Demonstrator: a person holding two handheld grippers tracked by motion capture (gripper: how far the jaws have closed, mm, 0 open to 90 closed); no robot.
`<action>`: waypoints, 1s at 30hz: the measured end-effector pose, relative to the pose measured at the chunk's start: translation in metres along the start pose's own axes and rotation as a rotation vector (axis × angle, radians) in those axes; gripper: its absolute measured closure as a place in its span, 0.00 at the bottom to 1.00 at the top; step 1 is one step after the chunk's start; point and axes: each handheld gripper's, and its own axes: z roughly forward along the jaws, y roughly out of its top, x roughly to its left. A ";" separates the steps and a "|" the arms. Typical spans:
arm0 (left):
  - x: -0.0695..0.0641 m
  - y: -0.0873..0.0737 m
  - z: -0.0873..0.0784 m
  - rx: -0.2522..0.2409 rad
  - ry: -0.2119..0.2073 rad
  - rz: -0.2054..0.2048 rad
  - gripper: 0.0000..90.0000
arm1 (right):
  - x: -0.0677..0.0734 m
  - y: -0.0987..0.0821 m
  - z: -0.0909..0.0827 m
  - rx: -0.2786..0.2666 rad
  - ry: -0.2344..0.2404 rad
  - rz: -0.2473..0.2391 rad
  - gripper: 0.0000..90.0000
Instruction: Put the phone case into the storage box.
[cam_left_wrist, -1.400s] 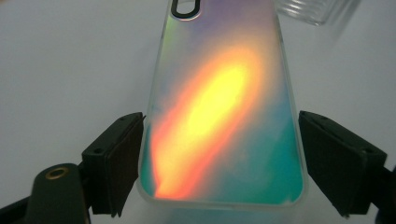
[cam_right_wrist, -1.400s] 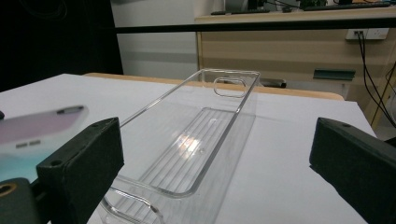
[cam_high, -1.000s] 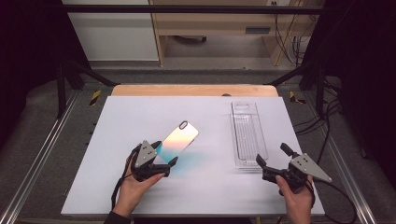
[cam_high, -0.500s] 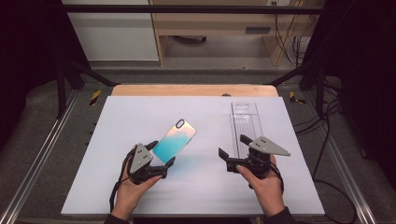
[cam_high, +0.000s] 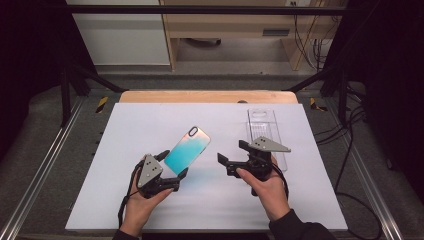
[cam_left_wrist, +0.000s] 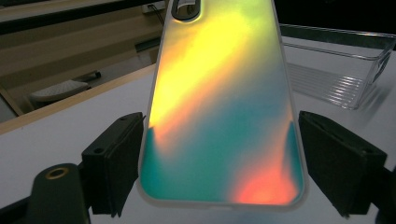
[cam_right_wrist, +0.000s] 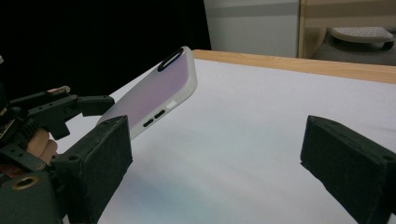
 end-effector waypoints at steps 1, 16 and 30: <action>0.000 0.000 0.000 -0.002 0.001 -0.001 0.18 | 0.000 0.000 0.001 0.004 0.002 0.000 0.11; -0.001 0.001 -0.002 -0.018 0.001 -0.004 0.18 | 0.002 -0.001 0.006 0.024 0.009 0.003 0.11; -0.004 0.003 -0.003 -0.034 -0.010 0.003 0.18 | 0.010 -0.004 0.014 0.027 0.036 0.018 0.11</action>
